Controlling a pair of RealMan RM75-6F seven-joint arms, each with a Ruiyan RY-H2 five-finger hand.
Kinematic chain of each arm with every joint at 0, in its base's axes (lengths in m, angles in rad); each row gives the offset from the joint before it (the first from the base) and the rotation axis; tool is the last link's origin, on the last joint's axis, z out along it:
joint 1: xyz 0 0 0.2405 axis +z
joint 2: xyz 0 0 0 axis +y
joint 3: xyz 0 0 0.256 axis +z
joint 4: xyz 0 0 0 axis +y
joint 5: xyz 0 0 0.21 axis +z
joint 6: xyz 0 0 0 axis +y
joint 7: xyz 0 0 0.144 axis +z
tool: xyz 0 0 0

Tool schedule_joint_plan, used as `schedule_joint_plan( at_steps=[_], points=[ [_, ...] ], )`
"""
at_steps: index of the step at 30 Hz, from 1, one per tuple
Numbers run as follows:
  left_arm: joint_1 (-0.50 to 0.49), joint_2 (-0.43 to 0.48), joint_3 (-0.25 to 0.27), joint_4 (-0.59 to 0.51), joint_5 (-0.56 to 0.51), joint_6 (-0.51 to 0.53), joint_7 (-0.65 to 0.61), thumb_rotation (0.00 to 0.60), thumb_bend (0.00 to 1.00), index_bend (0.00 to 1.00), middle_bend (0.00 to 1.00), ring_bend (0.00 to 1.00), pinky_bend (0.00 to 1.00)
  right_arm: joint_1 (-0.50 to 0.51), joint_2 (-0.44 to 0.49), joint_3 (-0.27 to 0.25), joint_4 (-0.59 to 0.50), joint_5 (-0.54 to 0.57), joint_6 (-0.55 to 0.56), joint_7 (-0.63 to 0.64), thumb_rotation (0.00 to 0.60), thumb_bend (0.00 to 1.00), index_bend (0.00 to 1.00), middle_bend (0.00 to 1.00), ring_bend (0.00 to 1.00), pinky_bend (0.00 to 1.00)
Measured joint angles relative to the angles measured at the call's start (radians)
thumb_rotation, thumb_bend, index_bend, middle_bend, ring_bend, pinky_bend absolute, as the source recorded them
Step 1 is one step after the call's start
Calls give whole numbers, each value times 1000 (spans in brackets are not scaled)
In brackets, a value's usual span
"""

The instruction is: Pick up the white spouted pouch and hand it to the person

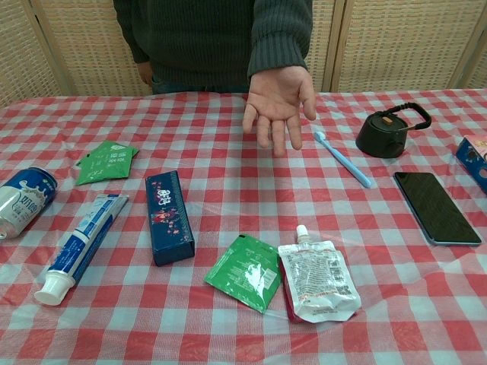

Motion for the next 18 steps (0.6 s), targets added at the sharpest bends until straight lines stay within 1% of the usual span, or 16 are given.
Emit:
schedule_joint_plan(
  at_steps=[3, 6, 9, 14, 16, 18],
  points=[
    [0, -2, -1, 1, 0, 1, 1, 600, 0, 0, 0, 0, 0, 2, 2, -2, -3, 4, -11, 3, 600, 0, 0, 0, 0, 0],
    [-1, -4, -2, 2, -1, -1, 1, 600, 0, 0, 0, 0, 0, 9, 8, -13, -10, -1, -35, 32, 600, 0, 0, 0, 0, 0],
    [-4, -8, -5, 3, -4, -5, 5, 600, 0, 0, 0, 0, 0, 30, 23, -42, -16, -35, -90, 92, 600, 0, 0, 0, 0, 0],
    [-10, -12, -7, 3, -7, -15, 5, 600, 0, 0, 0, 0, 0, 98, 51, -102, -17, -154, -198, 201, 600, 0, 0, 0, 0, 0],
    [-15, -17, -9, 5, -7, -20, 4, 600, 0, 0, 0, 0, 0, 135, 55, -117, -17, -209, -237, 215, 600, 0, 0, 0, 0, 0],
    [-19, -23, -14, 9, -12, -25, 6, 600, 0, 0, 0, 0, 0, 194, 56, -131, -18, -288, -287, 219, 600, 0, 16, 0, 0, 0]
  ],
)
